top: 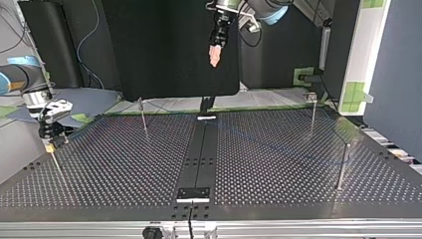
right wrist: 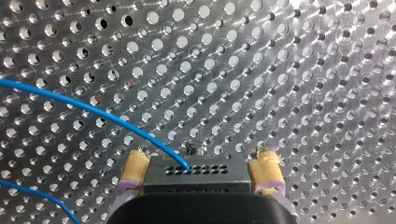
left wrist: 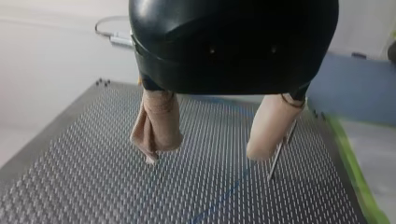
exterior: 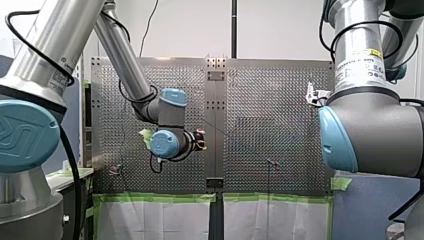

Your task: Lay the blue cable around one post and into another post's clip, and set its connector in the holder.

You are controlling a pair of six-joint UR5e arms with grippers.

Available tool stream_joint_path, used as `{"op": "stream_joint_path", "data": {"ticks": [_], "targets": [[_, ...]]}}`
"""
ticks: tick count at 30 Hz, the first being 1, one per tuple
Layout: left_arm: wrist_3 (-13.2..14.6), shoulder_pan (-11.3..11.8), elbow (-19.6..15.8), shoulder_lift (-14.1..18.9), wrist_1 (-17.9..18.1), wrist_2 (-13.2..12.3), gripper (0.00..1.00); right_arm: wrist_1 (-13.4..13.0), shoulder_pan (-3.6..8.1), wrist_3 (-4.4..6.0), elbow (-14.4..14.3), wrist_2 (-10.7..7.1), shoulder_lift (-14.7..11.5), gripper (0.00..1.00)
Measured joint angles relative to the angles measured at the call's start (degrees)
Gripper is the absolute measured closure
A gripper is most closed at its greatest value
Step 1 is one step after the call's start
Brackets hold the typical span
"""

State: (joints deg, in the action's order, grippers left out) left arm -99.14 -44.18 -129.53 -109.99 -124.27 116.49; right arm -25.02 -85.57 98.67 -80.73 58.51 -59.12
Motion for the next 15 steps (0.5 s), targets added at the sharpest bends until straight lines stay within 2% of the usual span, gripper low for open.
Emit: {"op": "stream_joint_path", "data": {"ticks": [7,15], "targets": [[0.02,3.31,-0.01,0.0,-0.81,1.41,0.0,0.0,0.0,0.0,0.0,0.0,0.0,0.02],[0.16,7.4,-0.02,0.0,-1.07,1.43,0.0,0.0,0.0,0.0,0.0,0.0,0.0,0.02]]}}
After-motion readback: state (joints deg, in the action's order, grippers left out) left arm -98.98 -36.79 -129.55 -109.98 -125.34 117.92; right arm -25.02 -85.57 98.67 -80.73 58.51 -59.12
